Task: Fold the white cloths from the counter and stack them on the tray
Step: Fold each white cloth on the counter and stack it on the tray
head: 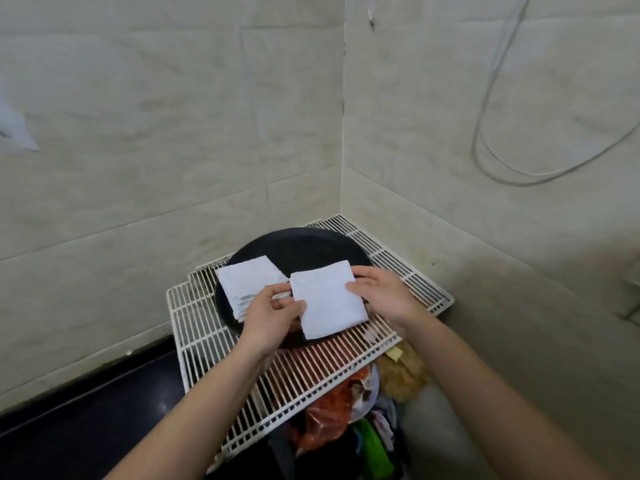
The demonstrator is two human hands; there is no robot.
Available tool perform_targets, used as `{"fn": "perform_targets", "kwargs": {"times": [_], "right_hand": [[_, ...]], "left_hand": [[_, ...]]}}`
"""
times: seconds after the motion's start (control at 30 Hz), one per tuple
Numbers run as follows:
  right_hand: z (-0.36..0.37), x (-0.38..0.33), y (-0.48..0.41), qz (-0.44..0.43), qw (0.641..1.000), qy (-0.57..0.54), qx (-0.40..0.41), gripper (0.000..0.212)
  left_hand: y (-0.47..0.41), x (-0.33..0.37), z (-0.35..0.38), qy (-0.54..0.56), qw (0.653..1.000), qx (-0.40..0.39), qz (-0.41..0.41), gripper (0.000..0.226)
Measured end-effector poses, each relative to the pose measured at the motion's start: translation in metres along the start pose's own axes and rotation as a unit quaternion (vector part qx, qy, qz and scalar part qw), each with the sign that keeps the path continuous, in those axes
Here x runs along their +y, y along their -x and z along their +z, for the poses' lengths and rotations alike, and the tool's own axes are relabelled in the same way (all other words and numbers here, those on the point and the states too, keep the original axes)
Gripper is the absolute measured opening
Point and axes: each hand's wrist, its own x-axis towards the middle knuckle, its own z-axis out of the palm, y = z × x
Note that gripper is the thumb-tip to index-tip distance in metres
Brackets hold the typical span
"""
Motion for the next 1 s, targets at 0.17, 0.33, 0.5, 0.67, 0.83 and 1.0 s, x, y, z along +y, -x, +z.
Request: {"fn": "perform_targets", "kwargs": {"times": [0.17, 0.33, 0.5, 0.67, 0.83, 1.0], "right_hand": [[-0.020, -0.012, -0.078, 0.047, 0.997, -0.012, -0.057, 0.055], [-0.022, -0.012, -0.133, 0.078, 0.993, -0.011, -0.089, 0.059], [-0.022, -0.003, -0.167, 0.090, 0.990, 0.016, -0.107, 0.064], [-0.021, 0.002, -0.170, 0.068, 0.987, 0.076, -0.124, 0.062], [-0.018, 0.003, -0.155, 0.000, 0.980, 0.161, -0.117, 0.049], [-0.021, -0.003, -0.144, -0.037, 0.973, 0.197, -0.113, 0.043]], "left_hand": [[-0.058, 0.011, 0.043, 0.031, 0.993, 0.106, -0.039, 0.044], [-0.091, 0.014, 0.071, 0.068, 0.986, 0.136, -0.070, 0.054], [-0.106, 0.011, 0.086, 0.044, 0.985, 0.152, -0.062, 0.054], [-0.110, -0.003, 0.090, -0.006, 0.985, 0.157, -0.073, 0.058], [-0.108, -0.010, 0.096, -0.064, 0.986, 0.144, -0.061, 0.040], [-0.102, -0.002, 0.094, -0.078, 0.987, 0.120, -0.070, 0.057]]}}
